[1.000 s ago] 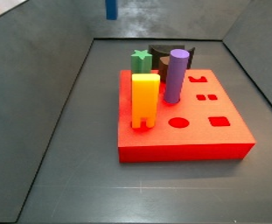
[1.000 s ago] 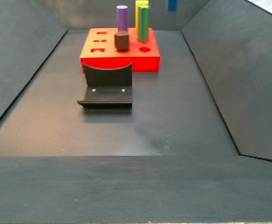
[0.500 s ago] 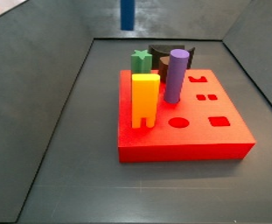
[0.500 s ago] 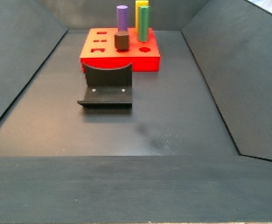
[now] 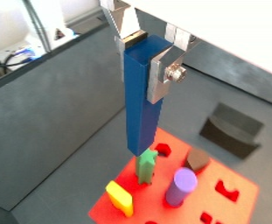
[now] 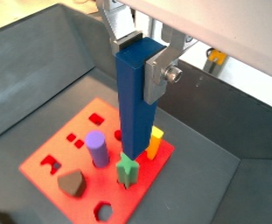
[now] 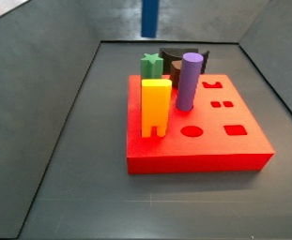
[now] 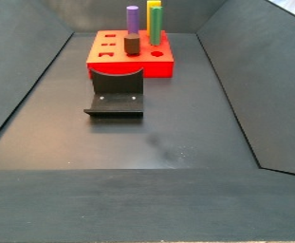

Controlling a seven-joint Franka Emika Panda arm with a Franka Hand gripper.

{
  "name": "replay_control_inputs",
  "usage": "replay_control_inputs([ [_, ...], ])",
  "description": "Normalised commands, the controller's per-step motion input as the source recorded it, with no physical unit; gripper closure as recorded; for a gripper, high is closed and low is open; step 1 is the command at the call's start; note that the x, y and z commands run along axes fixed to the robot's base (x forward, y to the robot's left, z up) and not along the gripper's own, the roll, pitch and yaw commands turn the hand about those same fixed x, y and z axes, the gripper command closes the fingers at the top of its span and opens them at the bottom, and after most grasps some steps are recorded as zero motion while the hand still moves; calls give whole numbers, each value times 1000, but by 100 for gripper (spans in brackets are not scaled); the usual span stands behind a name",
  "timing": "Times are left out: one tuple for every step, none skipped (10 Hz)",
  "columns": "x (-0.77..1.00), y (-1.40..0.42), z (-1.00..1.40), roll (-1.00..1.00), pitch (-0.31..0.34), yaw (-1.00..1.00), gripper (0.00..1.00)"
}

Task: Pick up the rectangle object. Move up. Move to above the board. Insert the rectangle object.
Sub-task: Insert the rectangle object.

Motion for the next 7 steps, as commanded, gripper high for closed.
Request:
replay_control_inputs([
  [694, -200, 0, 7, 0, -369, 100],
  [729, -203, 0, 17, 0, -340, 100],
  [794, -183, 0, 9, -9, -294, 100],
  [934, -126, 0, 13, -40, -189, 100],
  [986, -129, -14, 16, -70, -137, 100],
  [1000, -123, -23, 13, -90, -89, 100],
  [1000, -103, -51, 19, -106, -57, 100],
])
